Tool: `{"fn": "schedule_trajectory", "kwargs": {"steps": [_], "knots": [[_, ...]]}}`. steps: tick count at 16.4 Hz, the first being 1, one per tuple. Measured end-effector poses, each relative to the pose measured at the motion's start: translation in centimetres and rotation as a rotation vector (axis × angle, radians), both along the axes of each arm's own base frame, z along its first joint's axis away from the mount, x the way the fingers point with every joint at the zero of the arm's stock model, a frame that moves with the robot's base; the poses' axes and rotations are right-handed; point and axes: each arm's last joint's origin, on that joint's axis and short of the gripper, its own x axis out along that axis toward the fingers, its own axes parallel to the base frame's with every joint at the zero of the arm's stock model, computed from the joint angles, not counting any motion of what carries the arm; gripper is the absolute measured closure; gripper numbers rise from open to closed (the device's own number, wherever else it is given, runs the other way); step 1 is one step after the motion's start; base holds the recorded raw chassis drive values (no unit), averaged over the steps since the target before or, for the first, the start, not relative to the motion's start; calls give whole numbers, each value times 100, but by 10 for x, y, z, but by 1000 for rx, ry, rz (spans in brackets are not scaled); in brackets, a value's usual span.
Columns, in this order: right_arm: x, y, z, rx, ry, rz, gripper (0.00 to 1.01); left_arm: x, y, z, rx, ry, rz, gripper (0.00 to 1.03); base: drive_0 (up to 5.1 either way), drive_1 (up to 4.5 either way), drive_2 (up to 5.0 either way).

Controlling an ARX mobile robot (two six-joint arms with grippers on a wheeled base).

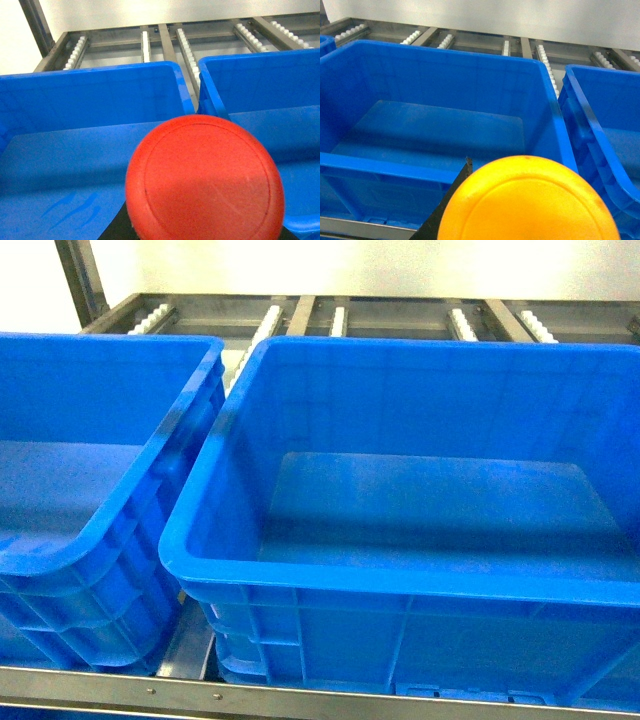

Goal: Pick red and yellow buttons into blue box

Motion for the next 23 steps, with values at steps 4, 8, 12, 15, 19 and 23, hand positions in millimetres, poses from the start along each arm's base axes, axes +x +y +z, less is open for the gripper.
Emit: {"fn": "schedule_trajectory", "kwargs": {"steps": [4, 8, 12, 15, 19, 23], "knots": [[22, 5, 9, -30, -39, 56, 75, 0, 0, 0, 0, 0, 0, 79, 0, 0, 0], [65, 14, 43, -55, -114, 101, 75, 0, 0, 0, 0, 0, 0, 79, 0, 0, 0], [232, 32, 40, -208, 313, 213, 75, 0, 0, 0, 0, 0, 0, 79, 0, 0, 0], [262, 31, 8, -236, 563, 273, 75, 0, 0, 0, 0, 0, 0, 79, 0, 0, 0], [267, 30, -17, -363, 619, 269, 75, 0, 0, 0, 0, 1, 0, 79, 0, 0, 0], [257, 27, -10, -368, 501, 288, 35, 0, 0, 0, 0, 1, 0, 79, 0, 0, 0]]}}
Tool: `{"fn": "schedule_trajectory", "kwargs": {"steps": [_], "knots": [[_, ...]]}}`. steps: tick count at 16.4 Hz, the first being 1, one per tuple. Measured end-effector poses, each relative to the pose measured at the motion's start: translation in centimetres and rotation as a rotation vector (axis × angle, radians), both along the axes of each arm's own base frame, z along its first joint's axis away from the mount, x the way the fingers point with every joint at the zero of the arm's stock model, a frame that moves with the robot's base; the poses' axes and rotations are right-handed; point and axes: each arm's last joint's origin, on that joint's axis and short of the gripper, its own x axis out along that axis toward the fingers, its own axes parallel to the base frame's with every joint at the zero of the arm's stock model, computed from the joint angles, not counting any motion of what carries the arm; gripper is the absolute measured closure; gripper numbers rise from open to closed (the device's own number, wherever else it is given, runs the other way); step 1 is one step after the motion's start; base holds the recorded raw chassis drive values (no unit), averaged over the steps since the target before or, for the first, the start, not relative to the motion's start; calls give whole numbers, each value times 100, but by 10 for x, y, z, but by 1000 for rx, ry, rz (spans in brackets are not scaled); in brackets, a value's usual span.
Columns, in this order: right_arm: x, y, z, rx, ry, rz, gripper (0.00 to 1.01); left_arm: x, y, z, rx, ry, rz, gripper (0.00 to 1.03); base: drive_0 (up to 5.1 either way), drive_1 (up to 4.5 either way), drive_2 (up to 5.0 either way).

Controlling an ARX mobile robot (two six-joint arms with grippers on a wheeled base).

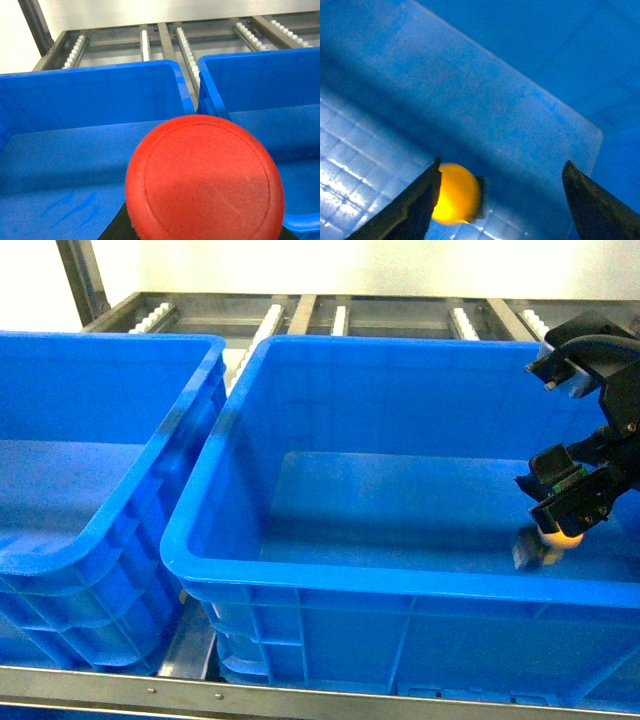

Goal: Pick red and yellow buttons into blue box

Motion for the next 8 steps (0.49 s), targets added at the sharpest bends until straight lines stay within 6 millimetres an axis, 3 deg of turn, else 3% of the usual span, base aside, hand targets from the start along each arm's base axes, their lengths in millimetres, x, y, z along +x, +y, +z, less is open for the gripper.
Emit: {"fn": "schedule_trajectory", "kwargs": {"steps": [1, 3, 6, 8], "knots": [[-6, -6, 7, 16, -62, -5, 24, 0, 0, 0, 0, 0, 0, 79, 0, 0, 0], [-25, -38, 34, 112, -218, -56, 1, 0, 0, 0, 0, 0, 0, 79, 0, 0, 0], [-77, -70, 66, 267, -405, -115, 3, 0, 0, 0, 0, 0, -1, 79, 0, 0, 0], [-89, -72, 70, 305, -436, -115, 3, 0, 0, 0, 0, 0, 0, 79, 0, 0, 0]]}}
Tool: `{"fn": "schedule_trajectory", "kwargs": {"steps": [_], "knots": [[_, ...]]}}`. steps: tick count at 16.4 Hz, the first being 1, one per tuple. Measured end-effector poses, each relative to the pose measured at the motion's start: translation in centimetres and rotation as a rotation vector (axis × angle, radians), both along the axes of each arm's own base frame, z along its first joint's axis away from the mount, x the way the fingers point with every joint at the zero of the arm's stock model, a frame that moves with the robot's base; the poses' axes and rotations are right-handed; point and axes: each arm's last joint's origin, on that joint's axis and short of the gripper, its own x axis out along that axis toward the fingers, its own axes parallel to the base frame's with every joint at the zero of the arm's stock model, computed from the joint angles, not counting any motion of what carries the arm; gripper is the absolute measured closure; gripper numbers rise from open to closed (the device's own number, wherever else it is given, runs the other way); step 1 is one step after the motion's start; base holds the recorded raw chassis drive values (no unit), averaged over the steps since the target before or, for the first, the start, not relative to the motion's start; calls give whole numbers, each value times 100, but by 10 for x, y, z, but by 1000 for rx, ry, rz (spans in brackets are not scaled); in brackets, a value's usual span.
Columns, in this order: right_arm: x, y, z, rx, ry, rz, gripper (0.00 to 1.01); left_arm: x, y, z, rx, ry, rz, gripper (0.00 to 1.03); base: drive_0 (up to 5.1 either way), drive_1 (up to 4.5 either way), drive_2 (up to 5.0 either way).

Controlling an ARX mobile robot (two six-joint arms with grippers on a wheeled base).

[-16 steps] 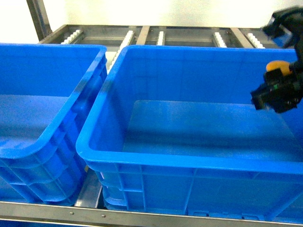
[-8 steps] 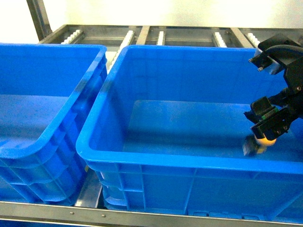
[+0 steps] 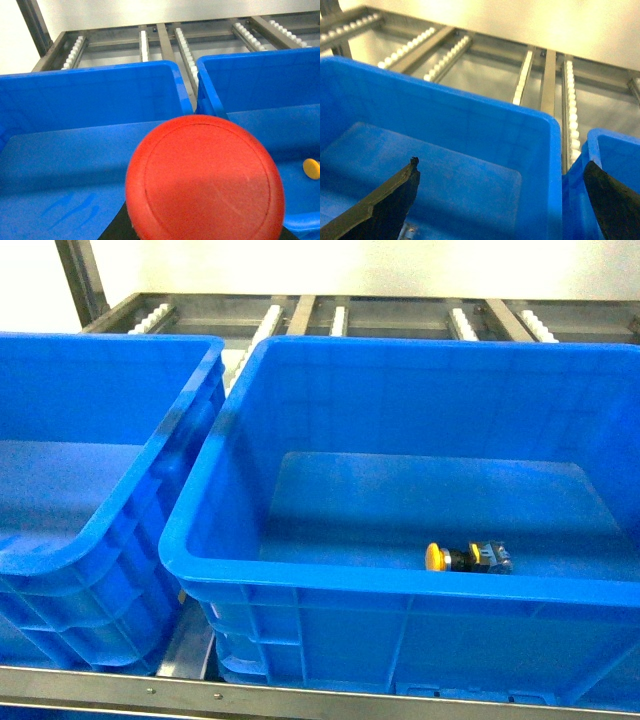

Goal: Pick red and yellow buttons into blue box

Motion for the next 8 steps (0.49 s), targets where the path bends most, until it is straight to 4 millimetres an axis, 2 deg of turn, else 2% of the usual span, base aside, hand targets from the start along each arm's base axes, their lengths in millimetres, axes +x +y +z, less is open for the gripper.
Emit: {"fn": "schedule_trajectory", "kwargs": {"steps": [8], "knots": [[-51, -1, 13, 100, -153, -16, 3, 0, 0, 0, 0, 0, 1, 79, 0, 0, 0]]}}
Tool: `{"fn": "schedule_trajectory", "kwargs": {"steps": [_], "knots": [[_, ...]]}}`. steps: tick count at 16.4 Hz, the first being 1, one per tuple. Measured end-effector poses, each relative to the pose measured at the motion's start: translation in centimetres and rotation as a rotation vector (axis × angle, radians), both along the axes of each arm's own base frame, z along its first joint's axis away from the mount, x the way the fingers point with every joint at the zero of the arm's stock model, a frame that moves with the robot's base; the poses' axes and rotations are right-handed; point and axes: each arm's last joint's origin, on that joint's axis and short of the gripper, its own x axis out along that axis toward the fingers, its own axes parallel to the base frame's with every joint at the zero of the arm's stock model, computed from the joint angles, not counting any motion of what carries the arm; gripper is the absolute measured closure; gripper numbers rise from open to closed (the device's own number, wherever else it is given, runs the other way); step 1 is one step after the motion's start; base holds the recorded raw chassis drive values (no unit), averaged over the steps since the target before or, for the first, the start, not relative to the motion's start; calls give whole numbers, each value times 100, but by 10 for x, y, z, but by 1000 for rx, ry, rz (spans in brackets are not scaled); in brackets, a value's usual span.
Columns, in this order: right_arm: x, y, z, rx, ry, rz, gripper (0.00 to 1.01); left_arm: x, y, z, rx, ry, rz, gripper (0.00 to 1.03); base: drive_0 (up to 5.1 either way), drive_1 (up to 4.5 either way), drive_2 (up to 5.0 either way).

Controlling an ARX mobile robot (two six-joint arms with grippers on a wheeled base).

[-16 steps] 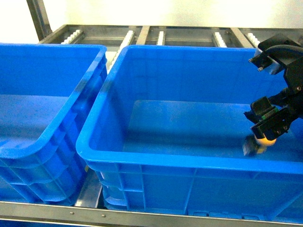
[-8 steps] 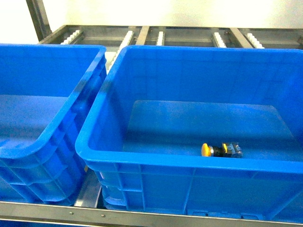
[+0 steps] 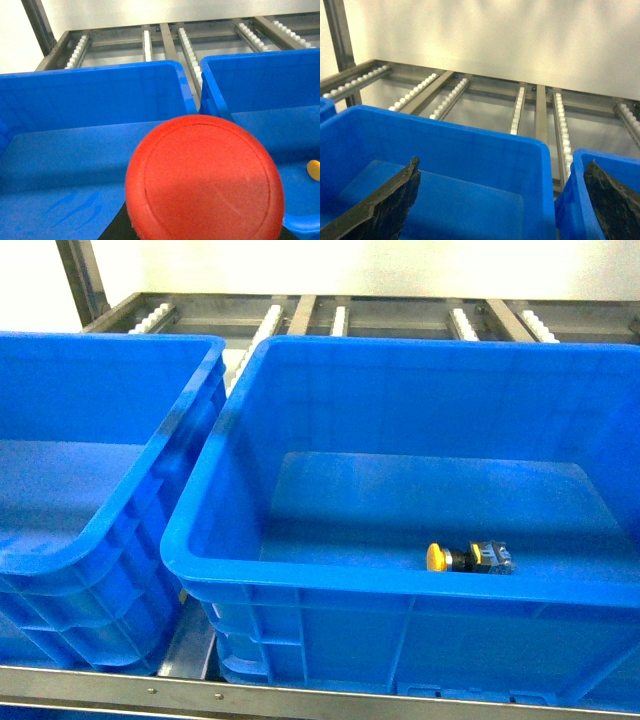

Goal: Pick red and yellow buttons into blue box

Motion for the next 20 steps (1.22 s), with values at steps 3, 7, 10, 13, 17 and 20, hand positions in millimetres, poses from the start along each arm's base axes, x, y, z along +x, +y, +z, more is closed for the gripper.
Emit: {"fn": "schedule_trajectory", "kwargs": {"steps": [3, 7, 10, 13, 17, 20], "knots": [[-15, 3, -1, 23, -4, 4, 3, 0, 0, 0, 0, 0, 0, 79, 0, 0, 0], [-99, 22, -38, 90, -20, -58, 3, 0, 0, 0, 1, 2, -2, 79, 0, 0, 0], [-99, 22, -38, 90, -18, -59, 3, 140, -67, -3, 379, 242, -447, 79, 0, 0, 0], [-99, 22, -38, 90, -17, -59, 3, 171, -89, -12, 464, 318, -548, 79, 0, 0, 0], [-99, 22, -38, 90, -17, -59, 3, 192, -115, -23, 556, 328, -616, 79, 0, 0, 0], [-99, 22, -38, 90, -18, -59, 3, 203, -129, -13, 512, 290, -630, 79, 0, 0, 0]]}}
